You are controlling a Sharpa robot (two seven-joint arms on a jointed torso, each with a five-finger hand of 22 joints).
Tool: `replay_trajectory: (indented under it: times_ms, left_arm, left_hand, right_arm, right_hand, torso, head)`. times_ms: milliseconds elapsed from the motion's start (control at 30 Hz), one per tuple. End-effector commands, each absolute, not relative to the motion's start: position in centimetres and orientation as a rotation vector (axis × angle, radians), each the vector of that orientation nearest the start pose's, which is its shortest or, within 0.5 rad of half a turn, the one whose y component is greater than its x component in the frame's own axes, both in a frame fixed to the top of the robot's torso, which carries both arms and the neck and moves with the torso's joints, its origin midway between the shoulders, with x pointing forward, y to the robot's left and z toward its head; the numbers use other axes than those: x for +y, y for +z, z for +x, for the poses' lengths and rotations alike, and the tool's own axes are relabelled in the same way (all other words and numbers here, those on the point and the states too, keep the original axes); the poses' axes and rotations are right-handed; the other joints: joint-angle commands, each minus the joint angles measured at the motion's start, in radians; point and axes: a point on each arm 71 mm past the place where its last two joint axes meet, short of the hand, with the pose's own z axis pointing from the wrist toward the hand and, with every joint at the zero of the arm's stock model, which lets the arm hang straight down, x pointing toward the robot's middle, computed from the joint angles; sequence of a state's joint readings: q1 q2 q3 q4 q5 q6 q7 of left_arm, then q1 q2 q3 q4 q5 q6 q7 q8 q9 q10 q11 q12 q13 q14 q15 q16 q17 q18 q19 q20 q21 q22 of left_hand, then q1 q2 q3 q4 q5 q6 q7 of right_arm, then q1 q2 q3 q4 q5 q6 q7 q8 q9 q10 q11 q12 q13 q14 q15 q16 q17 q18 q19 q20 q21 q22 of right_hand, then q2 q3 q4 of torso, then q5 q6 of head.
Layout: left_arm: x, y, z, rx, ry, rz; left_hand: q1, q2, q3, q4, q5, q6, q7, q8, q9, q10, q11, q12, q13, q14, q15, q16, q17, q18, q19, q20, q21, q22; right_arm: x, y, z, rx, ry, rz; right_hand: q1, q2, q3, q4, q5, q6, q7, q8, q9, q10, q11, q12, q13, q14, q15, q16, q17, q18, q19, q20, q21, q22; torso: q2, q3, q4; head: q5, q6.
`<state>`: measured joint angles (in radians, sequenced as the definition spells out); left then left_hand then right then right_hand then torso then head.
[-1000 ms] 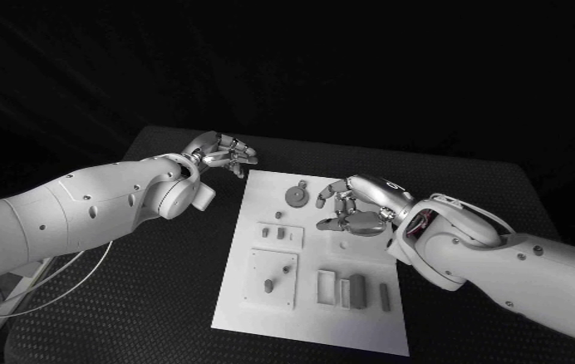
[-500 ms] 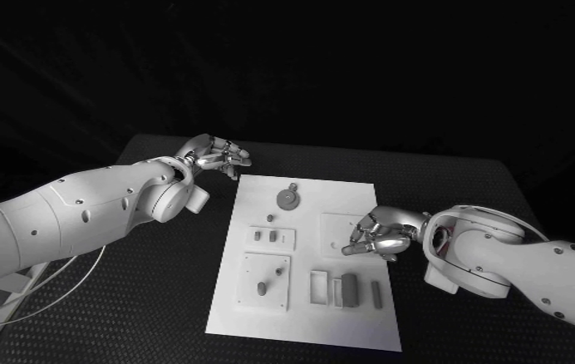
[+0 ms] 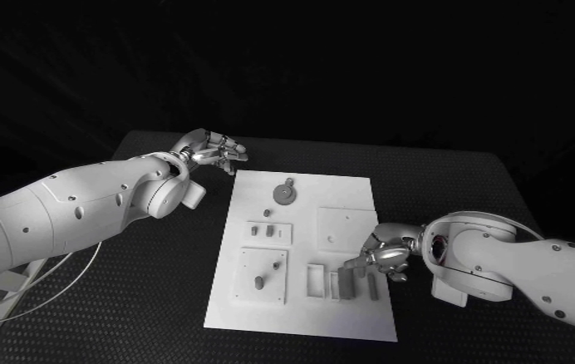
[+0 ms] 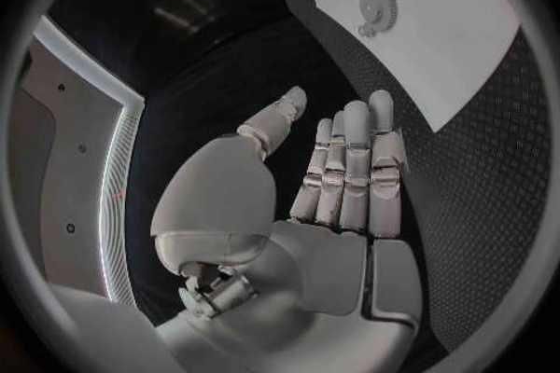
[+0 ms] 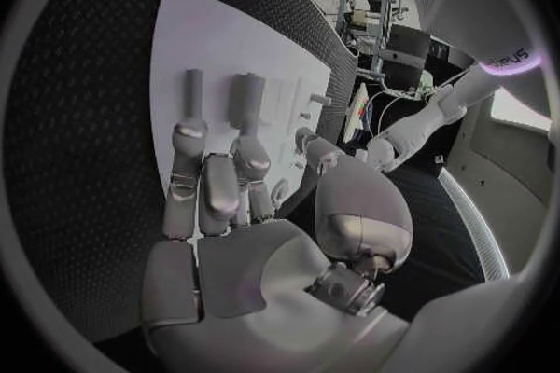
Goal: Assemble the parts on the task board
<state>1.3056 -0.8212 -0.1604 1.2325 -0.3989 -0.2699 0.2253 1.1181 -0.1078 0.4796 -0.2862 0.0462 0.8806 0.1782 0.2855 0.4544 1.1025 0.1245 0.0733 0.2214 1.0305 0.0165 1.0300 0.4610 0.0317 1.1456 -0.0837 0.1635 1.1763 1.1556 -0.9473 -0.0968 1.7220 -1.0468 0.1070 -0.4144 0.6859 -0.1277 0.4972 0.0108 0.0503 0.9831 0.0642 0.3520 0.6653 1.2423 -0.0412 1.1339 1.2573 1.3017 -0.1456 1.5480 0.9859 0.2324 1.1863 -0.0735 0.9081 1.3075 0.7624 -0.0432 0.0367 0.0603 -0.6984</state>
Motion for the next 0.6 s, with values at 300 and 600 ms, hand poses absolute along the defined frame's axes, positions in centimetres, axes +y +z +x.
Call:
replay_trajectory:
  times_ms: [300, 600]
  left_arm:
    - [28.5, -18.4, 53.7, 1.604, -1.094, -0.759]
    - [28.4, -18.4, 53.6, 1.607, -1.099, -0.757]
  left_hand:
    - [-0.009, -0.001, -0.007, 0.0, 0.004, -0.007, 0.0, 0.007, -0.001, 0.002, 0.003, 0.004, -0.002, 0.0, -0.001, -0.005, 0.001, 0.034, 0.004, 0.002, -0.004, 0.001]
    - [-0.009, -0.001, -0.008, -0.001, 0.004, -0.007, 0.0, 0.007, -0.001, 0.002, 0.003, 0.004, -0.002, -0.001, -0.001, -0.005, 0.001, 0.034, 0.003, 0.002, -0.005, 0.001]
  right_arm:
    - [-20.3, -26.3, 40.8, 2.464, 0.49, 0.078]
    - [-19.2, -27.7, 40.6, 2.455, 0.488, 0.095]
  right_hand:
    - [-0.009, 0.0, 0.004, 0.009, -0.001, 0.01, 0.008, -0.01, 0.001, 0.01, 0.001, 0.008, 0.001, 0.007, 0.0, 0.006, 0.003, 0.029, 0.0, -0.008, 0.006, 0.021]
    - [-0.011, -0.003, 0.006, 0.008, -0.001, 0.004, 0.011, -0.019, -0.002, 0.009, 0.004, 0.006, 0.0, 0.006, 0.002, 0.004, 0.001, 0.029, -0.001, -0.01, 0.008, 0.021]
  torso:
    - [0.001, -0.0016, 0.0013]
    - [0.002, -0.001, 0.0015]
  head:
    - [-0.007, -0.009]
    - [-0.005, -0.012]
